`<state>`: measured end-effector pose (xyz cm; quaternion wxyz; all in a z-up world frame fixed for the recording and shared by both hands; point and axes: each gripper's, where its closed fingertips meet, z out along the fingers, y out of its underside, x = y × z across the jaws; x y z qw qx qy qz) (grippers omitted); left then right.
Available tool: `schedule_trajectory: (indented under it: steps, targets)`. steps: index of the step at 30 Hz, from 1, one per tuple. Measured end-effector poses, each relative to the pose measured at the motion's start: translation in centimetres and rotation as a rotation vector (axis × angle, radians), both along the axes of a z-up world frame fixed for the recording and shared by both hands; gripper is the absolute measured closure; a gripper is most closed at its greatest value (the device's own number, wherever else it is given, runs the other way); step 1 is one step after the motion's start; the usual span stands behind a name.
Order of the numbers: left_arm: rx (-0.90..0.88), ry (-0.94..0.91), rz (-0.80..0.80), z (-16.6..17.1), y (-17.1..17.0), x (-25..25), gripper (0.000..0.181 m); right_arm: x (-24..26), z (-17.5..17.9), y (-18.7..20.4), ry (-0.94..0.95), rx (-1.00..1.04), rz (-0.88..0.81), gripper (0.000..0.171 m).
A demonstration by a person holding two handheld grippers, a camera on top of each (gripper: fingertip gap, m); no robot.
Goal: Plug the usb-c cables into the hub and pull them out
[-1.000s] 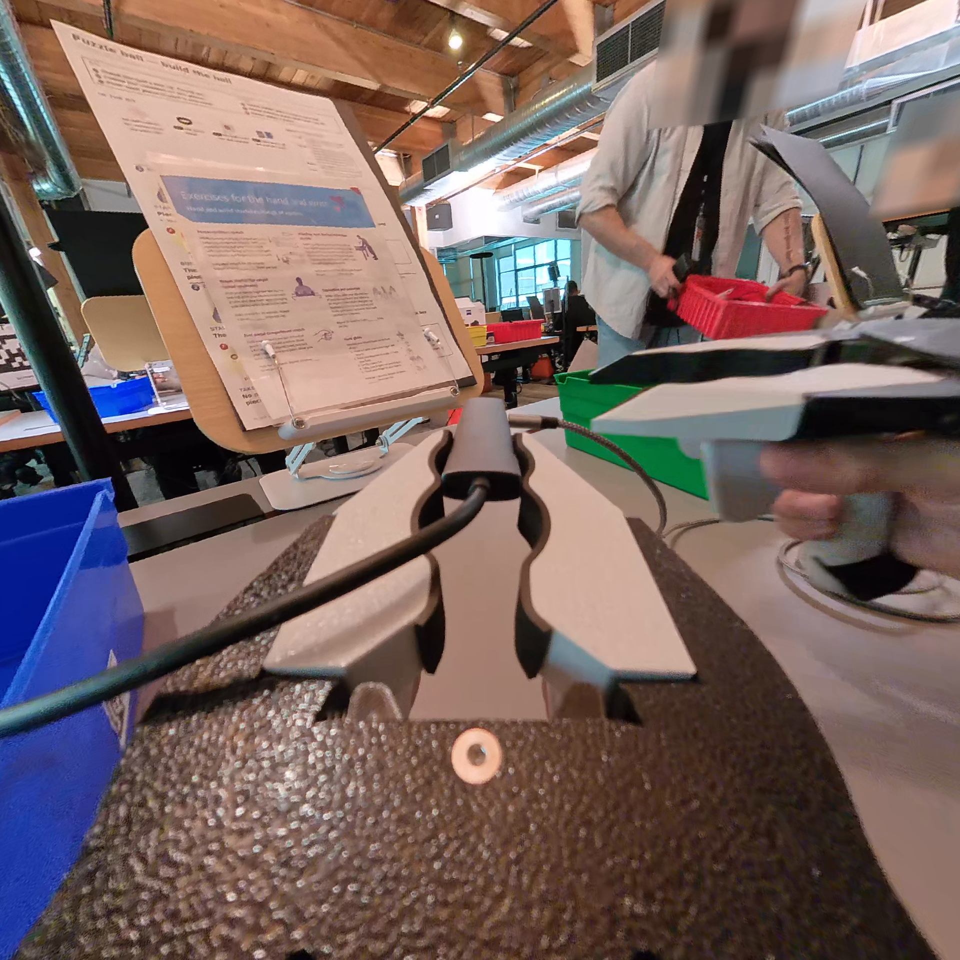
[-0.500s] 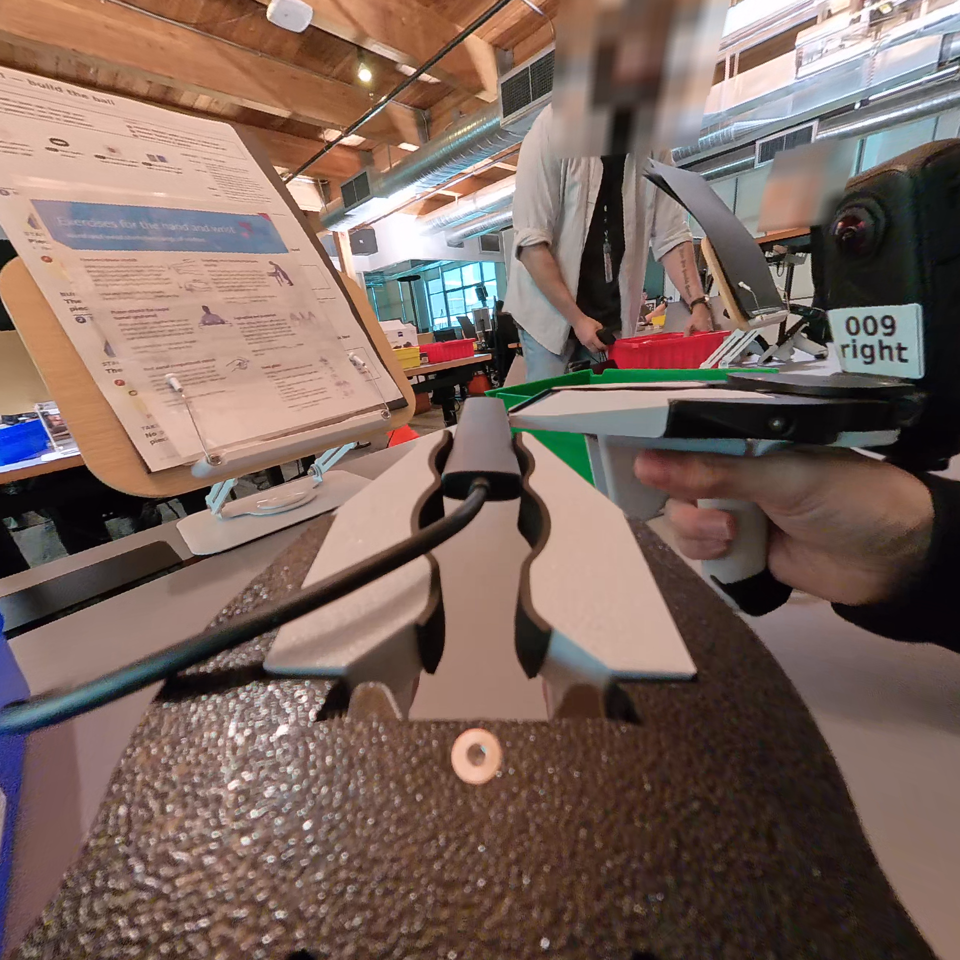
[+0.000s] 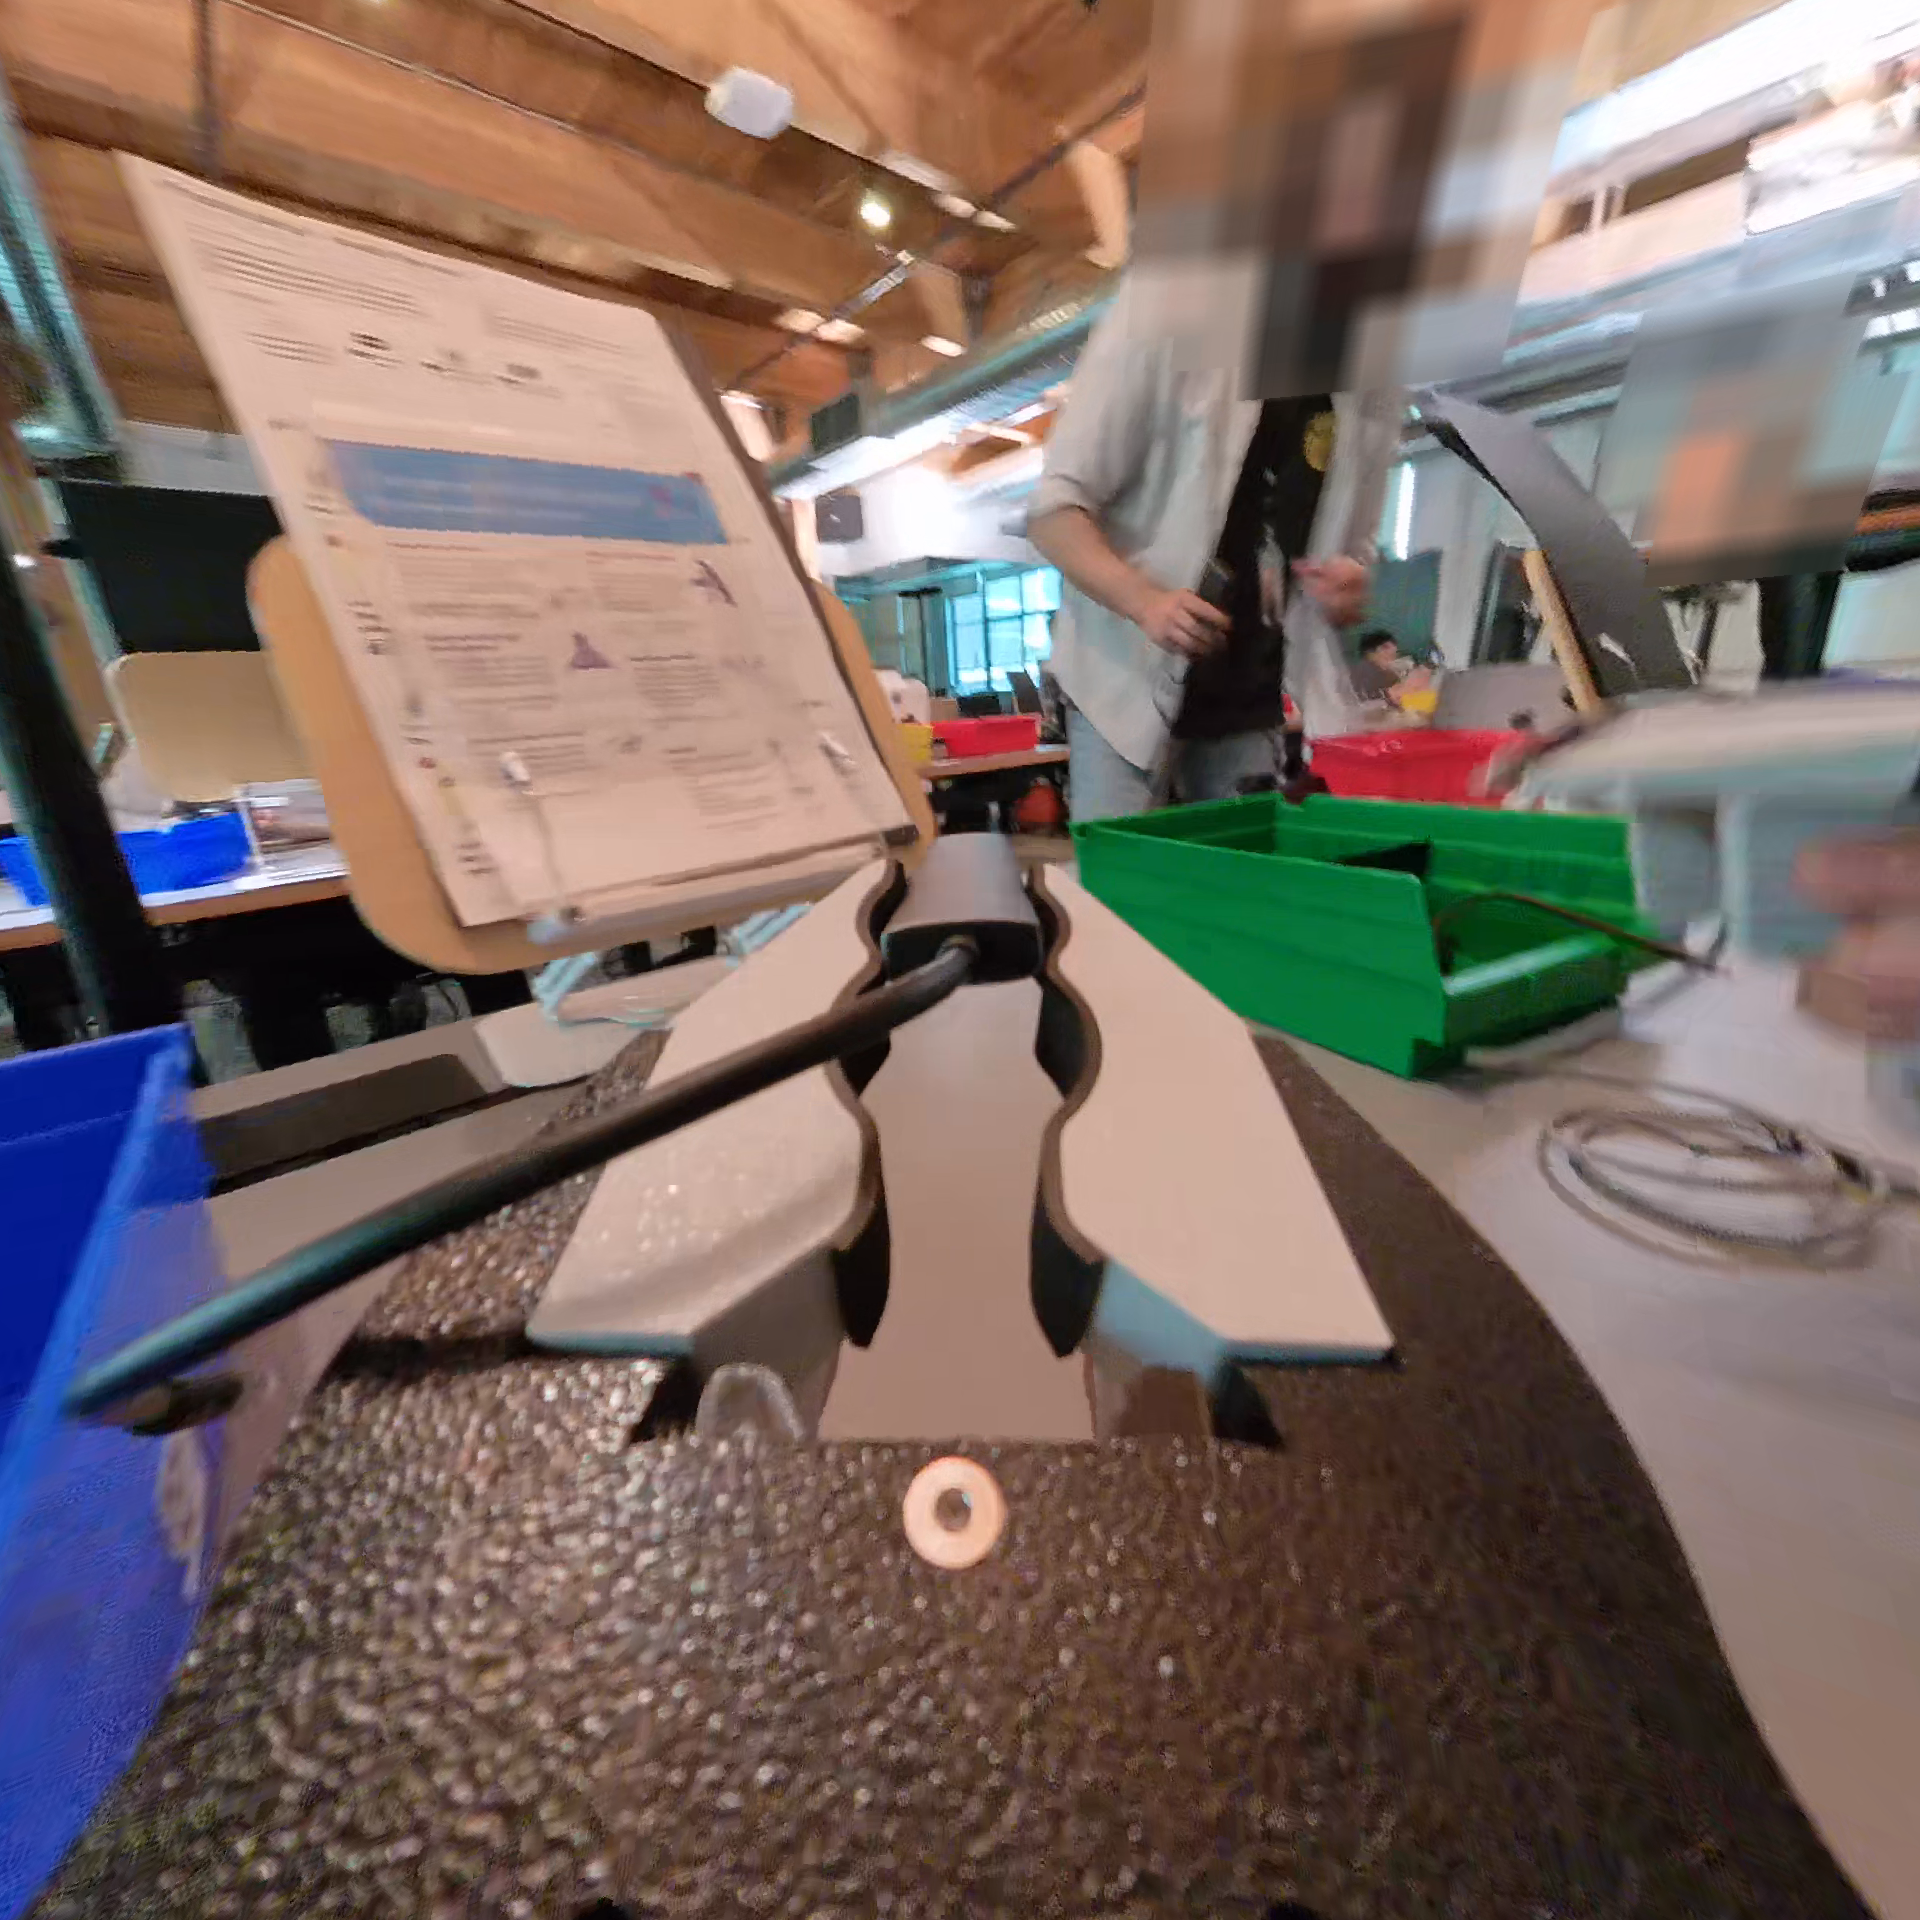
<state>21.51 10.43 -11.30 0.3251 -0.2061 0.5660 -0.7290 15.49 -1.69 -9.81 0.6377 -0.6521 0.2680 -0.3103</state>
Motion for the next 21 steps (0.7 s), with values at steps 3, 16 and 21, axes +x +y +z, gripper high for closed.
schedule_trajectory:
  steps: [3,16,21]
  targets:
    - [0.079,-0.033,-0.056,-0.6,-1.9,-0.9,0.16,-1.3,5.8,-3.2,-0.145,-0.092,-0.099,0.163]
    - [0.042,0.039,-0.081,-1.3,-1.3,-0.1,0.16,2.7,23.9,-18.2,-0.254,-0.295,-0.43,0.163]
    - [0.036,0.049,-0.083,-1.4,-1.3,0.0,0.16,4.1,29.9,-17.9,-0.283,-0.338,-0.431,0.163]
